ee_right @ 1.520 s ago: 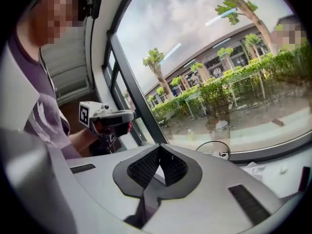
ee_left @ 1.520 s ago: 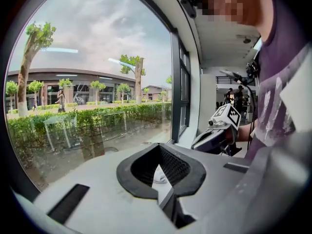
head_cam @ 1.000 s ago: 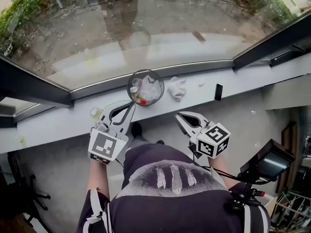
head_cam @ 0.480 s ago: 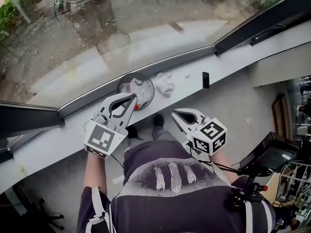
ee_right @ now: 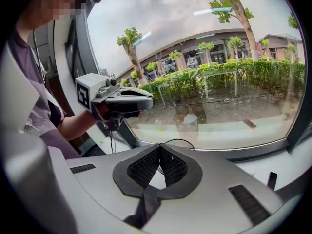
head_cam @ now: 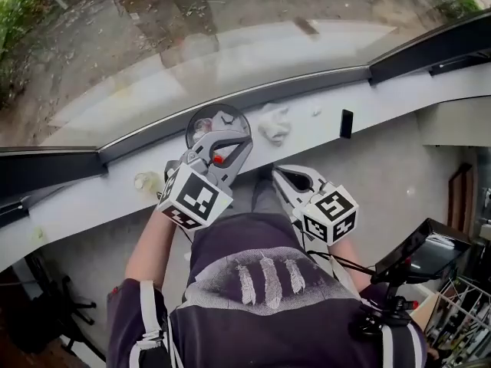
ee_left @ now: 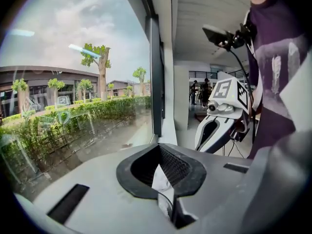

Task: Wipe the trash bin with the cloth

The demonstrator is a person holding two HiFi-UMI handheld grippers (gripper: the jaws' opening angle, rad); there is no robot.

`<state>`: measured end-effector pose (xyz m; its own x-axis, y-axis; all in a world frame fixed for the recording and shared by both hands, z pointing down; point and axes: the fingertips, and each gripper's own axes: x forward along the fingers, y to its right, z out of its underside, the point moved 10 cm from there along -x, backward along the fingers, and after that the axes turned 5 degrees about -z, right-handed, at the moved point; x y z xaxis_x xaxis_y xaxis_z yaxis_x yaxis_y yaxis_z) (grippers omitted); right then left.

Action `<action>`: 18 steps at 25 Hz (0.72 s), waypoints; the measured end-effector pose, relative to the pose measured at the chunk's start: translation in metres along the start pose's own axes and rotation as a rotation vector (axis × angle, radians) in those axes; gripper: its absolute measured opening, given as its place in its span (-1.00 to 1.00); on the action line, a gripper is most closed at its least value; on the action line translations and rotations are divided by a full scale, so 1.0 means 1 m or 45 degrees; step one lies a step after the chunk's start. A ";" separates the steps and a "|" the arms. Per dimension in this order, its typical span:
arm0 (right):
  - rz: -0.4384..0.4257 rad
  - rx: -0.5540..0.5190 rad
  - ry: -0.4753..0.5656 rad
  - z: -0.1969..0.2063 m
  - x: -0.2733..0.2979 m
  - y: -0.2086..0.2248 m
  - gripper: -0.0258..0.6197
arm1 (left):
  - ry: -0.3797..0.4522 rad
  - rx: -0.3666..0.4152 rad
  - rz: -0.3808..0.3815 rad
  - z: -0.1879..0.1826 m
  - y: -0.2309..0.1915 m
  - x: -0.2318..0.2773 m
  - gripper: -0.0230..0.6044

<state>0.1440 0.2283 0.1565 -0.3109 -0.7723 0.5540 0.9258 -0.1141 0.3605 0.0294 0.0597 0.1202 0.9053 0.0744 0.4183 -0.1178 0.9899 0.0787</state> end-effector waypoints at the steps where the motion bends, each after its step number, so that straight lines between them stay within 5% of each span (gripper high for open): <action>1: -0.004 0.008 -0.005 0.003 -0.001 0.011 -0.92 | -0.027 -0.001 0.004 -0.002 0.001 0.013 -0.95; 8: -0.031 0.140 -0.045 0.046 -0.021 0.094 -0.92 | -0.203 -0.113 0.030 0.002 0.017 0.122 -0.89; 9: -0.032 0.164 -0.055 0.054 -0.026 0.104 -0.92 | -0.256 -0.119 0.064 0.007 0.022 0.143 -0.31; 10: -0.029 0.185 -0.065 0.060 -0.029 0.112 -0.92 | -0.314 -0.123 0.098 0.013 0.026 0.164 0.04; 13: 0.012 0.239 -0.067 0.069 -0.039 0.132 -0.92 | -0.489 -0.079 0.154 0.040 0.032 0.220 0.25; 18: 0.085 0.368 -0.067 0.096 -0.056 0.164 -0.92 | -0.808 0.077 0.202 0.110 0.051 0.322 0.28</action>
<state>0.2925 0.3131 0.2564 -0.2692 -0.7381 0.6187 0.8473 0.1239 0.5165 0.2700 0.1208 0.3580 0.4602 0.1152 0.8803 -0.2695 0.9629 0.0149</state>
